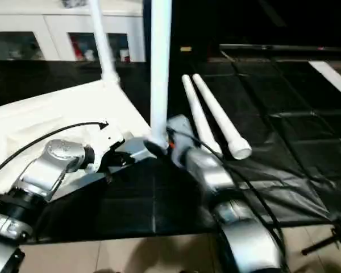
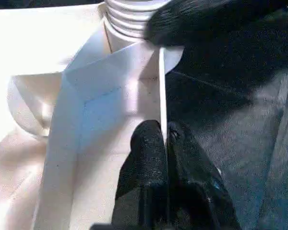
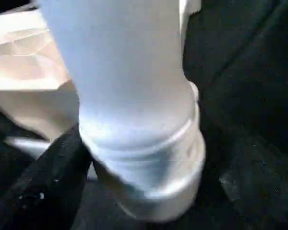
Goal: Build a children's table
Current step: Rotate leg to tighten
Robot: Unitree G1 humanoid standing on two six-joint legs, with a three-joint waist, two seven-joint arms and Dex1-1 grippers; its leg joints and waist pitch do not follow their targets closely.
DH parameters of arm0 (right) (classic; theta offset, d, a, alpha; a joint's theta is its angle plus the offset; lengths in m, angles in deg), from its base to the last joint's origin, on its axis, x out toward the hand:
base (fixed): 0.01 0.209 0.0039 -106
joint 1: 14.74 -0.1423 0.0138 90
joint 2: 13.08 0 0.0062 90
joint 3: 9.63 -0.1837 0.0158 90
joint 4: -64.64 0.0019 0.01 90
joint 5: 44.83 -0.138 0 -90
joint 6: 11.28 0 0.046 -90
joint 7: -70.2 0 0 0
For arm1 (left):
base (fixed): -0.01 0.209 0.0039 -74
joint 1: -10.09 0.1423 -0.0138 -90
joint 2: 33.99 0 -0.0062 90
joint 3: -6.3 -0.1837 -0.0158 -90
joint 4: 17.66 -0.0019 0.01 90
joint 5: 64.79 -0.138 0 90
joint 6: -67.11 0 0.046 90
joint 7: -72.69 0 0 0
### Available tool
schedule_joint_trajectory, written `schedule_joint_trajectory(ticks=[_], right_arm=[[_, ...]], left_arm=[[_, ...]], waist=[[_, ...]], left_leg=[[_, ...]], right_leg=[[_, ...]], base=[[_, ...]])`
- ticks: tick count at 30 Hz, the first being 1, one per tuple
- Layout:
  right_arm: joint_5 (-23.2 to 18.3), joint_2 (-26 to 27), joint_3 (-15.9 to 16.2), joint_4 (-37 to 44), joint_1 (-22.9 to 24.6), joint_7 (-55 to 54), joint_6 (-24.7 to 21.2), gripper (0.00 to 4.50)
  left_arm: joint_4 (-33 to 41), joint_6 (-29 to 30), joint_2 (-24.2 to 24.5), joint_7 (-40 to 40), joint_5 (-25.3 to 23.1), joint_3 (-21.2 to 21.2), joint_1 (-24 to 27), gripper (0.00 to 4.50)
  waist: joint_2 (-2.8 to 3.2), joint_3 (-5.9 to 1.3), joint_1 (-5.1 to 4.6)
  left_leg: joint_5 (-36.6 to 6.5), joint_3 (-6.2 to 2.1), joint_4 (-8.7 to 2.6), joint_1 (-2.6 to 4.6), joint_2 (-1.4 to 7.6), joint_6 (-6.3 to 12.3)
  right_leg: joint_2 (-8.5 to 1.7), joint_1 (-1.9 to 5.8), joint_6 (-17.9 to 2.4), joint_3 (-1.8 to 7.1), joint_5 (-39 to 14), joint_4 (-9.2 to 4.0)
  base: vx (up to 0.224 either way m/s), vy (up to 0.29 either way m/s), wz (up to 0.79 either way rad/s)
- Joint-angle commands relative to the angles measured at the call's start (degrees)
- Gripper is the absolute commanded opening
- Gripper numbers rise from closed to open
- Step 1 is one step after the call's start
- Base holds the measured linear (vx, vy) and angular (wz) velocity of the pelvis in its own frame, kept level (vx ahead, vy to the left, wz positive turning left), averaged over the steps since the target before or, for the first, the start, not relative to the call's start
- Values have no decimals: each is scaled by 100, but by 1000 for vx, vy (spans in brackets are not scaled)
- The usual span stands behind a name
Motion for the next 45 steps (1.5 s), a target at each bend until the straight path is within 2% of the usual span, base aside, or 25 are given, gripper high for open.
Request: schedule_joint_trajectory(ticks=[1,2,4,5,6,8,9,11,13,16,17,22,24,30,32,38,41,42,45], right_arm=[[-85,-166,21,461,216,198,-166,447],[-123,-229,23,667,324,270,-228,447],[-186,-461,83,1231,629,593,-369,447],[-208,-638,136,1652,857,832,-457,447],[-239,-735,162,1857,956,962,-514,447],[-295,-925,216,2134,1072,1255,-541,447],[-310,-1064,260,2261,1100,1458,-550,447],[-279,-1249,318,2344,1066,1711,-508,447],[-275,-1391,393,2462,1045,1910,-628,447],[-278,-1546,520,2602,1002,2213,-775,447],[-247,-1676,674,2690,941,2514,-838,447],[-105,-1768,915,2553,780,2876,-780,447],[-14,-1696,957,2286,607,2920,-613,447],[43,-1627,1045,1952,400,3035,-483,447],[12,-1628,1090,1919,369,3153,-477,419],[15,-1557,1127,1768,319,3339,-397,378],[47,-1512,1140,1664,298,3351,-337,356],[47,-1499,1148,1618,286,3373,-320,335],[44,-1484,1151,1582,278,3384,-312,312]], left_arm=[[47,-203,95,-173,4,-48,-104,0],[42,-259,107,-233,18,-66,-89,0],[-3,-381,135,-382,55,-120,-61,0],[-63,-546,161,-523,78,-173,-47,0],[-94,-594,175,-606,93,-200,-42,0],[-155,-793,222,-793,90,-279,-31,0],[-223,-949,249,-901,75,-330,-34,0],[-414,-1252,275,-1006,15,-404,-65,0],[-547,-1451,301,-1115,-40,-478,-86,0],[-679,-1624,299,-1276,-48,-536,-140,0],[-800,-1793,301,-1422,-61,-589,-207,0],[-952,-2089,350,-1642,-129,-714,-277,0],[-866,-2188,401,-1883,-105,-787,-232,0],[-690,-2273,486,-2113,-84,-873,-162,0],[-748,-2372,493,-2170,-93,-883,-180,0],[-787,-2466,506,-2249,-131,-903,-192,0],[-796,-2499,521,-2256,-143,-923,-191,0],[-820,-2526,523,-2261,-142,-936,-198,0],[-850,-2551,515,-2257,-152,-948,-206,0]], waist=[[104,-432,15],[133,-439,13],[117,-426,27],[138,-437,40],[117,-436,49],[124,-438,53],[120,-426,78],[155,-427,91],[137,-409,124],[141,-423,157],[142,-419,158],[128,-450,211],[98,-452,233],[117,-451,301],[104,-454,301],[104,-452,308],[127,-466,301],[127,-467,302],[129,-466,302]], left_leg=[[-789,-100,-381,24,362,328],[-808,-100,-373,30,362,305],[-850,-105,-377,27,351,313],[-825,-108,-369,23,351,329],[-774,-101,-360,12,338,377],[-758,-104,-359,5,337,392],[-831,-99,-350,0,320,421],[-874,-96,-348,9,323,420],[-1028,-87,-354,33,322,387],[-999,-98,-363,44,348,345],[-1003,-100,-362,43,342,351],[-808,-96,-336,24,349,398],[-780,-96,-336,20,350,387],[-781,-91,-337,40,378,340],[-801,-89,-334,33,371,336],[-814,-90,-332,21,364,322],[-749,-97,-327,22,370,321],[-740,-93,-324,20,366,324],[-753,-92,-322,22,367,334]], right_leg=[[-545,401,-1220,416,-781,-310],[-549,389,-1221,419,-808,-301],[-522,400,-1124,410,-919,-341],[-528,399,-1129,412,-862,-322],[-513,411,-1087,408,-830,-334],[-526,402,-1109,404,-872,-328],[-520,408,-1046,389,-1069,-370],[-517,385,-983,386,-1267,-391],[-511,369,-879,381,-1650,-435],[-517,359,-838,382,-1692,-426],[-510,360,-844,377,-1689,-429],[-526,370,-919,381,-1356,-369],[-544,372,-937,380,-1413,-361],[-544,349,-1008,391,-1337,-329],[-547,360,-1000,390,-1328,-325],[-555,364,-898,390,-1535,-348],[-550,360,-954,388,-1367,-322],[-544,364,-978,388,-1301,-317],[-540,366,-1005,386,-1242,-314]], base=[[0,0,0],[0,0,0],[0,0,0],[0,0,0],[0,0,0],[0,0,0],[0,0,0],[0,0,0],[0,0,0],[0,0,0],[0,0,0],[0,0,0],[0,0,0],[0,0,0],[0,0,0],[0,0,0],[0,0,0],[0,0,0],[0,0,0]])
